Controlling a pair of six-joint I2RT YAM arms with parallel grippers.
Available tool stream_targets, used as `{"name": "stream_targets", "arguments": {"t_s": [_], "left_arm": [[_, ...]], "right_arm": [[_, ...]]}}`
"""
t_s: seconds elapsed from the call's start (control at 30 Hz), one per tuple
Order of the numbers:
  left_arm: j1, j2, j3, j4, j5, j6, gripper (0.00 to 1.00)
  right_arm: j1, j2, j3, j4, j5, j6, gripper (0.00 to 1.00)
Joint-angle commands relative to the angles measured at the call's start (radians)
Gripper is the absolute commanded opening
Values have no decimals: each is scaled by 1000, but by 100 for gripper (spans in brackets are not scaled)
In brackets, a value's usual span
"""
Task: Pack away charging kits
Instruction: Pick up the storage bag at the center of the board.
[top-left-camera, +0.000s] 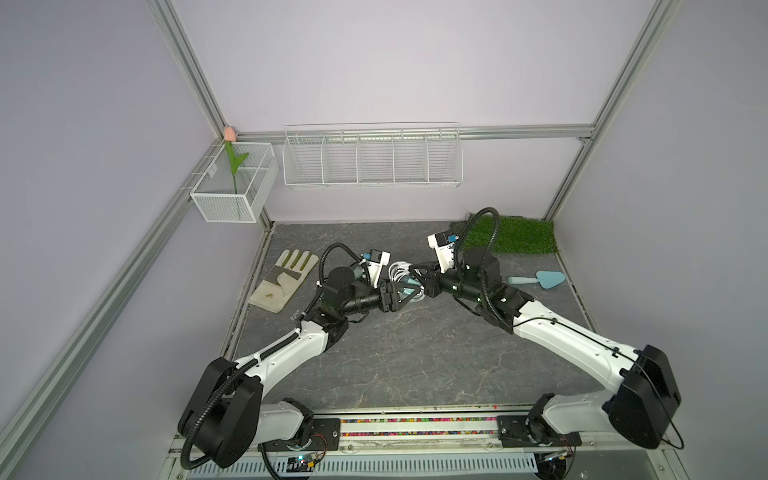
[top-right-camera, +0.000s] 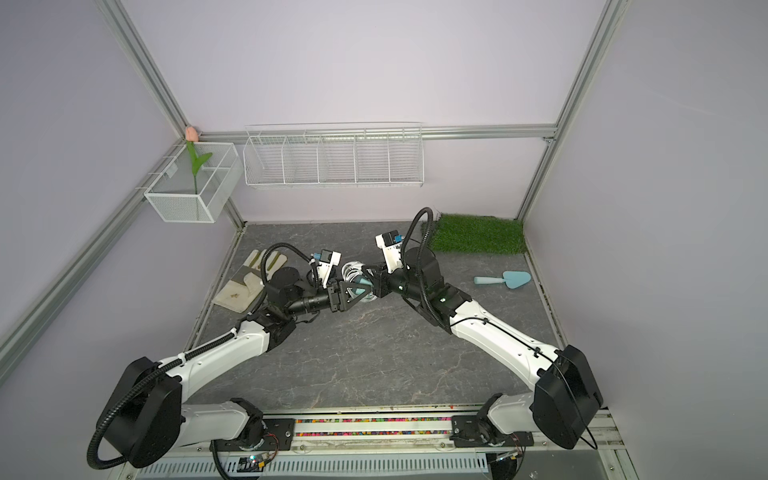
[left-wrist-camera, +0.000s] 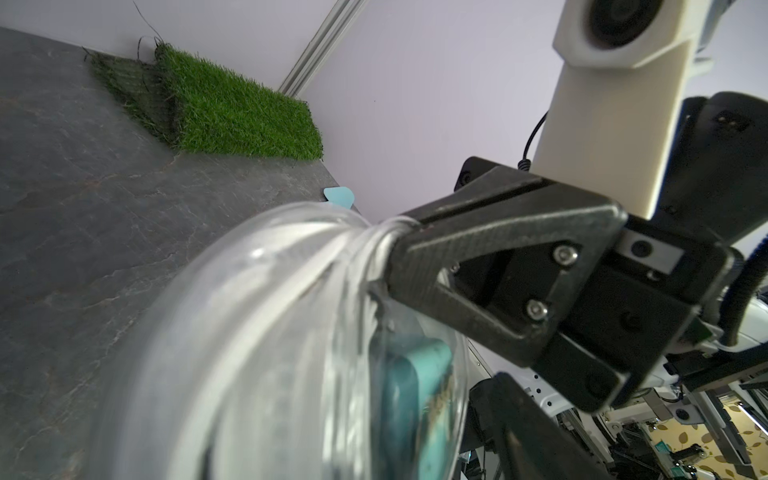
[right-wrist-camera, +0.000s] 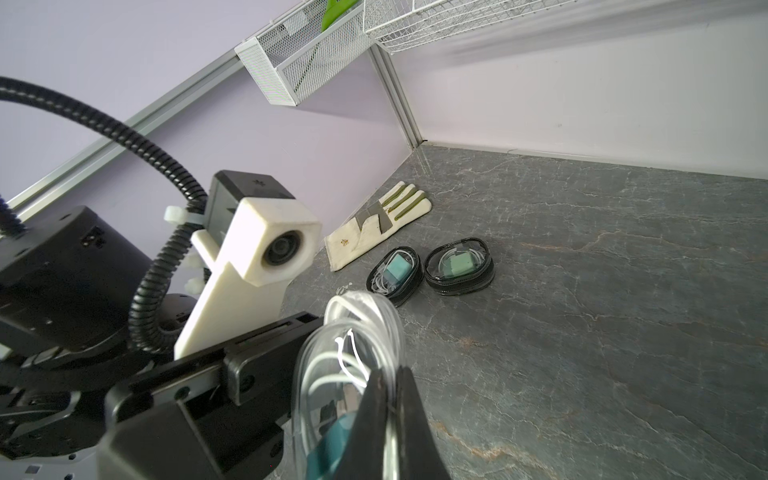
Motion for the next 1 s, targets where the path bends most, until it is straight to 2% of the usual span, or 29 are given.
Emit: {"name": "stream_targets", "arguments": {"t_s": [0.0, 0.07, 0.13, 0.2, 0.4, 0.47, 0.53, 0.73, 0.83, 0.97], "left_arm": [[-2, -48, 17, 18, -19, 7, 68], [-2, -57, 18, 13, -27, 9, 57], [-2, -58, 23, 17, -26, 3, 42], [-2, -57, 27, 24, -24, -5, 33], [-2, -33, 33, 43, -20, -12, 28], [-2, -22, 35, 53, -22, -23, 23], [-1, -16, 33, 72, -31, -42, 20], [9, -45, 30, 92, -109, -83, 15], [12, -80, 46, 78, -154, -103, 15], [10, -145, 71, 35, -229, -144, 14]], "right_arm": [[-14, -11, -29, 64, 11, 12, 7], [-15, -9, -35, 78, 8, 25, 6], [-15, 1, -39, 99, -3, 42, 6], [-15, 13, -42, 121, -7, 58, 6], [-3, 38, -31, 157, -43, 75, 7], [-2, 38, -21, 142, -46, 75, 19], [-2, 25, -20, 129, -24, 68, 38], [-8, -110, -70, 52, 92, 11, 61], [4, -219, -132, 27, 178, -37, 63], [50, -352, -265, 83, 262, -73, 66]]}}
